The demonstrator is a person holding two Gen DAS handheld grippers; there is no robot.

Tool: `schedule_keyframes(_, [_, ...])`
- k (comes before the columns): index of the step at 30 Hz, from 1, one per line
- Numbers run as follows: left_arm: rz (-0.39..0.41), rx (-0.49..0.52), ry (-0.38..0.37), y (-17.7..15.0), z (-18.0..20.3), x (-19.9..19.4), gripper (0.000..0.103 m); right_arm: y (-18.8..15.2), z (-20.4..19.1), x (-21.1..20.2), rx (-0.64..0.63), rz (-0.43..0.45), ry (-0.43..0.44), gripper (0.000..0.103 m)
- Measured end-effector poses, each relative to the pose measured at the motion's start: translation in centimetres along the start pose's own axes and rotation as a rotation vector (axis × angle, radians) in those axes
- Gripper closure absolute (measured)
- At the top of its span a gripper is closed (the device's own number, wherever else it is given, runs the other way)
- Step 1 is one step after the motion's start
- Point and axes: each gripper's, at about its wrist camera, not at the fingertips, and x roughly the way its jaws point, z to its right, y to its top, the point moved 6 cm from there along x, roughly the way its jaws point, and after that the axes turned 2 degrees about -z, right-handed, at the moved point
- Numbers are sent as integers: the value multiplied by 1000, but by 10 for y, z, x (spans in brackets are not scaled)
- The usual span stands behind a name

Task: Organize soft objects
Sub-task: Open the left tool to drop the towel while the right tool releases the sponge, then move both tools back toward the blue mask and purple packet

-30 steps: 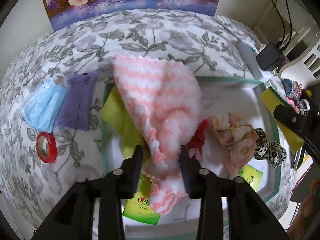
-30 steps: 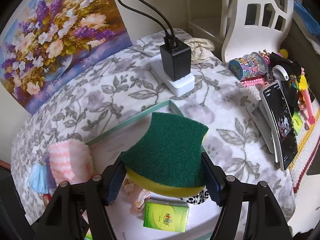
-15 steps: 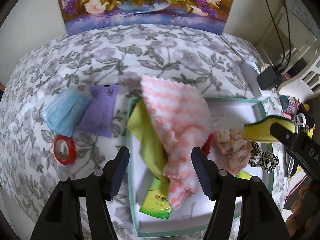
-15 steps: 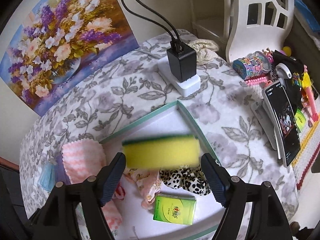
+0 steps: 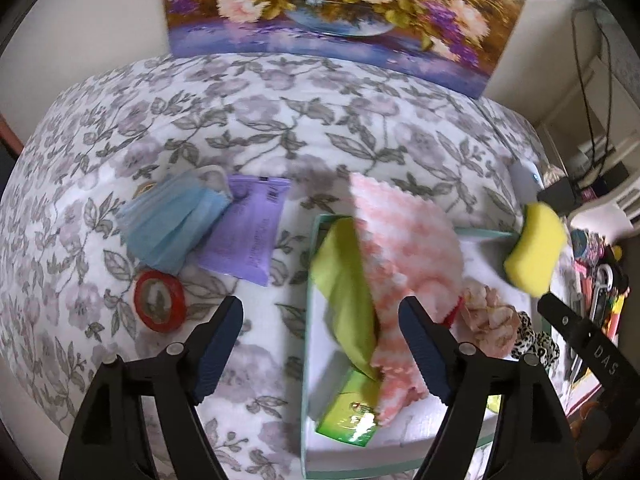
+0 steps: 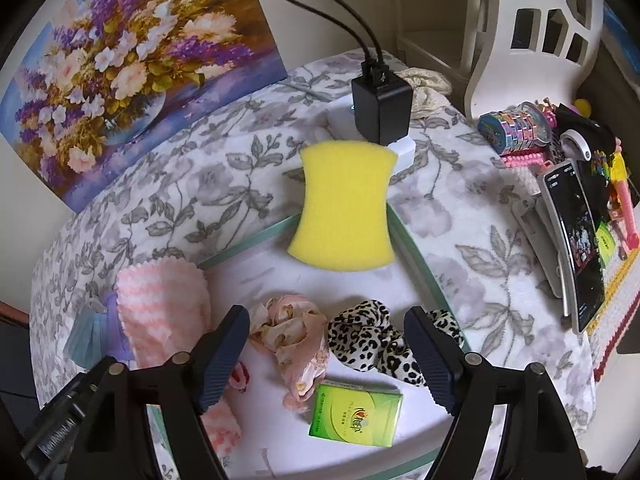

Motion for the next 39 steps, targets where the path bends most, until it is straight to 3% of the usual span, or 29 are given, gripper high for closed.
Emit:
schedule_keyframes(11, [-16, -141, 6, 7, -51, 2, 20, -3, 0, 5, 16, -10, -12, 20])
schedule_keyframes(12, [-13, -149, 6, 8, -54, 1, 15, -3, -1, 6, 16, -10, -11, 20])
schedule_keyframes(13, [-9, -157, 6, 9, -57, 1, 1, -3, -1, 6, 14, -9, -5, 20])
schedule_keyframes(14, [-1, -167, 8, 11, -62, 0, 0, -3, -4, 6, 14, -6, 0, 14])
schedule_keyframes(16, [16, -182, 27, 13, -69, -3, 0, -4, -9, 5, 8, 5, 9, 0])
schedule_keyframes(30, [49, -230, 90, 20, -117, -13, 0, -13, -51, 5, -51, 11, 1, 0])
schedule_keyframes(39, [69, -283, 120, 24, -162, -25, 0, -20, -100, 1, -107, 11, 35, 0])
